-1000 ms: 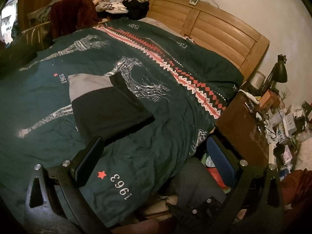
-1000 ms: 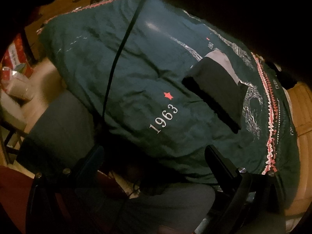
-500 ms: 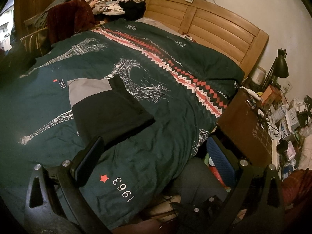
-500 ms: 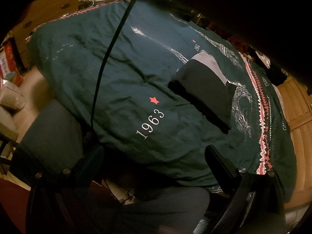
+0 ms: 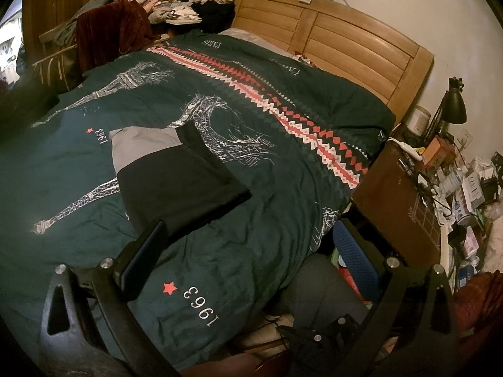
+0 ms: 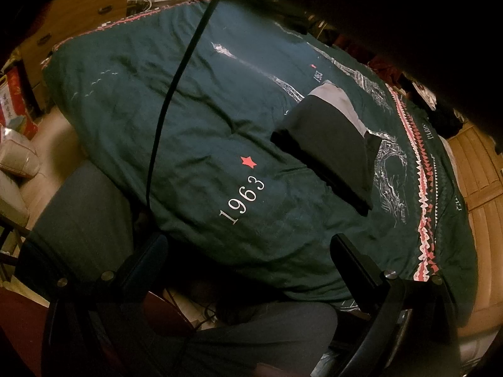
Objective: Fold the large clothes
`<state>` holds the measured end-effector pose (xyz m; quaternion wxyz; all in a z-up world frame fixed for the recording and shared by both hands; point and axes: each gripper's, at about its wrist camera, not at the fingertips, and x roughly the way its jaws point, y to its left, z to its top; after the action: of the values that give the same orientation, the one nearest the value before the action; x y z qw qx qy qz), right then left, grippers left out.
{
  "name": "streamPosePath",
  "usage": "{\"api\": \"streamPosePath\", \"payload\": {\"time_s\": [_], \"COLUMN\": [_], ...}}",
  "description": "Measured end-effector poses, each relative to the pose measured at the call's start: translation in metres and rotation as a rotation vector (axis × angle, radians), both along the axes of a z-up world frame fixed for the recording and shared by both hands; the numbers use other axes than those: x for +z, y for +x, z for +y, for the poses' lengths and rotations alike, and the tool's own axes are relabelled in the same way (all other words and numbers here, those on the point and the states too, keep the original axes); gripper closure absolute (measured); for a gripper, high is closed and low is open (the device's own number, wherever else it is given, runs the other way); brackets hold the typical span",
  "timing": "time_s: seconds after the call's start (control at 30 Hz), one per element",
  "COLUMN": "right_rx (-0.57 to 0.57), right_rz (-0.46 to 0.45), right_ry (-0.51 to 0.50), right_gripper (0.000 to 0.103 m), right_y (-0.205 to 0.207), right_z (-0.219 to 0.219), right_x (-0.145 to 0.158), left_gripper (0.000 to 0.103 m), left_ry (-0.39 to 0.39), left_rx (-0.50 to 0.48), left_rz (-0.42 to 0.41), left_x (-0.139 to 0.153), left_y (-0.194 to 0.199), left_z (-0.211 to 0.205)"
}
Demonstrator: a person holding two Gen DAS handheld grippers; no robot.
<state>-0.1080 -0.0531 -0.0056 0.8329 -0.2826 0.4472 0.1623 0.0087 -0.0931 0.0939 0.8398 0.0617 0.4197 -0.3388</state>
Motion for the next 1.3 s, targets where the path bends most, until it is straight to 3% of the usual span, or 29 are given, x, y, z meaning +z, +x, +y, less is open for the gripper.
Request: {"api": "streamPosePath", "payload": {"time_s": [0.43,0.57,0.7,0.87,1.0,1.1,1.3], "right_rx": [-0.001,-0.018,-0.075,-0.21,-0.303,-0.338,-0.376], "right_rz": [0.018,0.063,0.013,0.012,0.081,0.117,0.147], "right_ry": [0.007,0.061,0.105,0.142,0.136,0.137,0.173], "right_gripper": [0.0,0.0,0.0,0.0,0.0,0.0,0.0], "right_y": [0.0,0.006,0.011,0.027,0.044,0.052,0.065], "right_z": [-0.001,-0.011,-0.032,-0.072,-0.099,-0.114,-0.128], "right_x": [-0.005,-0.008,-0.002,-0.014,-0.043,-0.059,-0.084], "left_gripper": [0.0,0.0,0.0,0.0,0.0,0.0,0.0], "left_ry": [0.001,0.028,0.1,0.195,0.193,0.165,0.236], "left_rx": [0.03,0.197,0.385,0.506,0.59,0.63,0.676], "left_rz": [-0.016,-0.128,-0.222,-0.174,0.018,0.104,0.079], "left_x": [-0.002,-0.006,-0.022,-0.08,-0.137,-0.163,-0.182], "left_y": [0.005,0.016,0.021,0.026,0.04,0.044,0.053], "left_z": [0.008,0.037,0.078,0.118,0.153,0.172,0.162]}}
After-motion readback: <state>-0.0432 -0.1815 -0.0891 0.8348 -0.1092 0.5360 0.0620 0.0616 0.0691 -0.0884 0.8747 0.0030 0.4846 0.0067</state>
